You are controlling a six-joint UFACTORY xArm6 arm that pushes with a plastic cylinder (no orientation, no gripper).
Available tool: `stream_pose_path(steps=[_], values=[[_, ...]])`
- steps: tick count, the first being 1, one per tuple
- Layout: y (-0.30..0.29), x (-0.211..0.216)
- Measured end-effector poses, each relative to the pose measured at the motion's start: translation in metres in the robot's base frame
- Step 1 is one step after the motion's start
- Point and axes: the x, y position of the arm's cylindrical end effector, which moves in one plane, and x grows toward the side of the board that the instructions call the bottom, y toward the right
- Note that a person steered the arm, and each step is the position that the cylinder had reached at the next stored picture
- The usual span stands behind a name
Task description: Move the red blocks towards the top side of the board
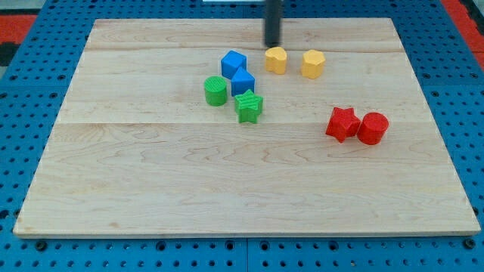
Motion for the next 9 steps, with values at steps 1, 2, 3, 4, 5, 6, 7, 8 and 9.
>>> stream_pose_path(steps=[1,2,3,4,5,6,7,8,9], values=[[0.103,0.058],[0.168,0.127],[0.214,0.181],[0.181,0.219],[0.104,0.205],[0.040,0.175],[0.024,0.169],[0.060,0.209],[0.008,0.223]])
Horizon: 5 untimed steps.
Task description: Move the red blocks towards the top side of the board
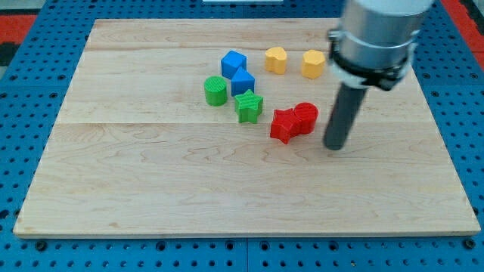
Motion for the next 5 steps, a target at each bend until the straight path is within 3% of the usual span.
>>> stream_pose_path(steps=[1,3,5], values=[[-0.019,-0.044],[-0.029,-0.085],[0.057,-0.020]])
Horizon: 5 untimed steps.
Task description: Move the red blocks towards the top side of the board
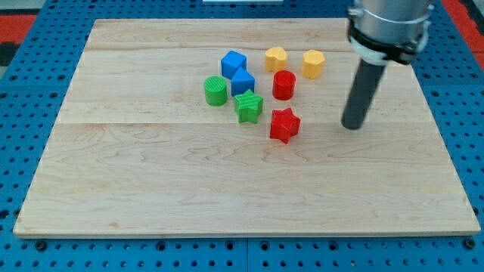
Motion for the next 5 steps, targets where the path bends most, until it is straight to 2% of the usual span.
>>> stream_pose_path(steps=[1,3,5], values=[[-0.035,0.014],[-0.060,0.017],[-0.117,0.023]])
